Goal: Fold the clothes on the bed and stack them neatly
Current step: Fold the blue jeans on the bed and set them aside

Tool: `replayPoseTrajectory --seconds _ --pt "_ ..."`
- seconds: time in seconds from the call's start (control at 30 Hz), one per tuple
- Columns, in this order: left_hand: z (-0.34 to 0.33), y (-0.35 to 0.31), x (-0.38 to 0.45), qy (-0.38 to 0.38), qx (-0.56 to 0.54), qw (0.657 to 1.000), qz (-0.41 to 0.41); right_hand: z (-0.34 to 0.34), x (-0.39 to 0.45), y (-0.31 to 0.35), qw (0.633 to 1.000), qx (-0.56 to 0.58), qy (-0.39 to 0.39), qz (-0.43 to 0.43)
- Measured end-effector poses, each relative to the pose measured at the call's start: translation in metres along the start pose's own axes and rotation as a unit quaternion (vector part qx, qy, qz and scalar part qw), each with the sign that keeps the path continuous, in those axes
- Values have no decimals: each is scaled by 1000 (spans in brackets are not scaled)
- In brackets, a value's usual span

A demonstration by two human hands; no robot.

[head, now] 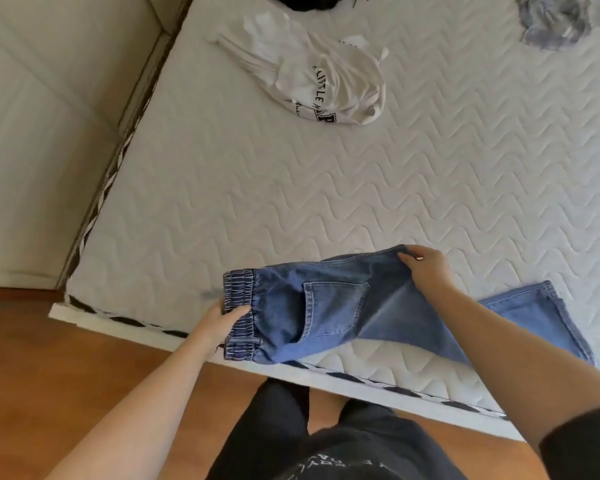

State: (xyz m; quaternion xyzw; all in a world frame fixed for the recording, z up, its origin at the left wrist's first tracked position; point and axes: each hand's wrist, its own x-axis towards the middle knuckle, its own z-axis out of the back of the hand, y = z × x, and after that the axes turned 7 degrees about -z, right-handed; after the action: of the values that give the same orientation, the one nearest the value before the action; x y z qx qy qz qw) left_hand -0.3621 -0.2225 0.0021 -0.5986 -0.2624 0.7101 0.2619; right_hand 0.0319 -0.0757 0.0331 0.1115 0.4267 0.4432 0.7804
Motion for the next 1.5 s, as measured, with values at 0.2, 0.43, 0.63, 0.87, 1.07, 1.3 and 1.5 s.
replayPoseTrajectory --seconds 0.2,0.43,0.63,0.87,1.07,1.3,1.5 --pt "84 -28 49 -54 144 985 -72 -79 24 74 999 39 22 -10" --pt "114 -46 90 -117 266 950 -117 -115 28 111 988 85 121 -53" --pt "75 -43 89 -114 290 942 -127 -102 0 77 990 19 139 -14" --pt "-24 -49 72 24 358 916 -181 -69 -17 -6 993 -42 106 -37" --pt "-135 -49 60 121 454 851 -235 -18 -19 -101 993 -23 64 -93" --pt "-280 -39 49 214 522 781 -267 68 -12 -225 989 5 34 -145" --pt "-401 -23 48 274 575 700 -323 112 3 -308 986 -25 58 -156"
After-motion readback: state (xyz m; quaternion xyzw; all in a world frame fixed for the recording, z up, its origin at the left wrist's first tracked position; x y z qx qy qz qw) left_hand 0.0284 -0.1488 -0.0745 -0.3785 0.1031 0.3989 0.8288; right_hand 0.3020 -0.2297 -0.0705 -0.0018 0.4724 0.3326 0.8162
